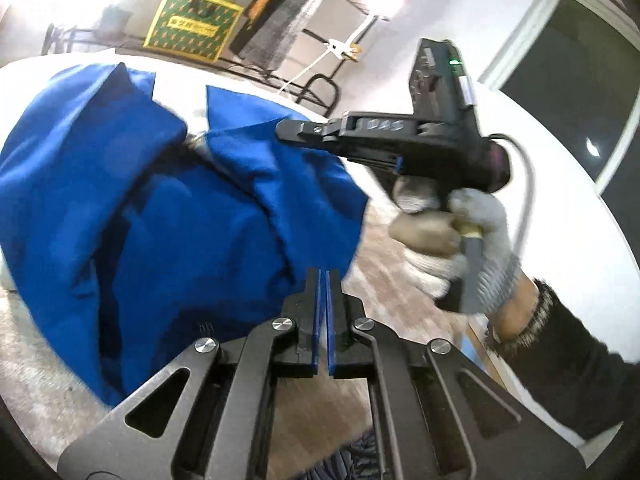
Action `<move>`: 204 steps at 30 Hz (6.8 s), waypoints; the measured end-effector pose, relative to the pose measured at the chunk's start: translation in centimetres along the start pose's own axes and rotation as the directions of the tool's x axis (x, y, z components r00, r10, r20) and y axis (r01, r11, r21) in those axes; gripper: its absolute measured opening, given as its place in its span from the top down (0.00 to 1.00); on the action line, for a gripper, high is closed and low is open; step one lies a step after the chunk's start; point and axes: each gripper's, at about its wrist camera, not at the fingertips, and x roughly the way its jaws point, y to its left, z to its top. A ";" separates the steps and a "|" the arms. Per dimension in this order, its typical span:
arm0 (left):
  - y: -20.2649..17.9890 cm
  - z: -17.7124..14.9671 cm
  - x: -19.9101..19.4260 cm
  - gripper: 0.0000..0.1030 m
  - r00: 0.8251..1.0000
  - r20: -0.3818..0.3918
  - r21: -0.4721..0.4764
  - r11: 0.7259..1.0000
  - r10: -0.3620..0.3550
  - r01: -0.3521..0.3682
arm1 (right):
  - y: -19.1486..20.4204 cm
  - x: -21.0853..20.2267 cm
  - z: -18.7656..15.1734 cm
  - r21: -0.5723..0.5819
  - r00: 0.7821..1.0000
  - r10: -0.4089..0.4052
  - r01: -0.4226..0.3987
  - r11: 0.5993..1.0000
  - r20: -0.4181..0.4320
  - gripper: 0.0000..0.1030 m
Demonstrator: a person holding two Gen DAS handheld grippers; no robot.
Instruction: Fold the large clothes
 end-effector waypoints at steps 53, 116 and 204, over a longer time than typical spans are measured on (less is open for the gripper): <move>14.0 14.3 -0.9 0.80 0.899 0.039 0.018 0.899 0.436 -0.437 | -2.0 1.7 2.7 -0.181 0.989 -0.145 0.147 0.973 0.022 0.70; 21.0 11.1 -1.2 0.44 0.996 -0.083 -0.462 0.885 0.027 -0.062 | -10.9 5.5 -2.4 0.380 0.915 0.403 -0.379 0.844 0.019 0.58; -6.3 19.0 14.1 0.75 0.985 -0.126 -0.043 0.993 -0.114 0.109 | -18.2 -18.3 -3.1 0.219 0.962 -0.070 0.011 0.976 0.263 0.83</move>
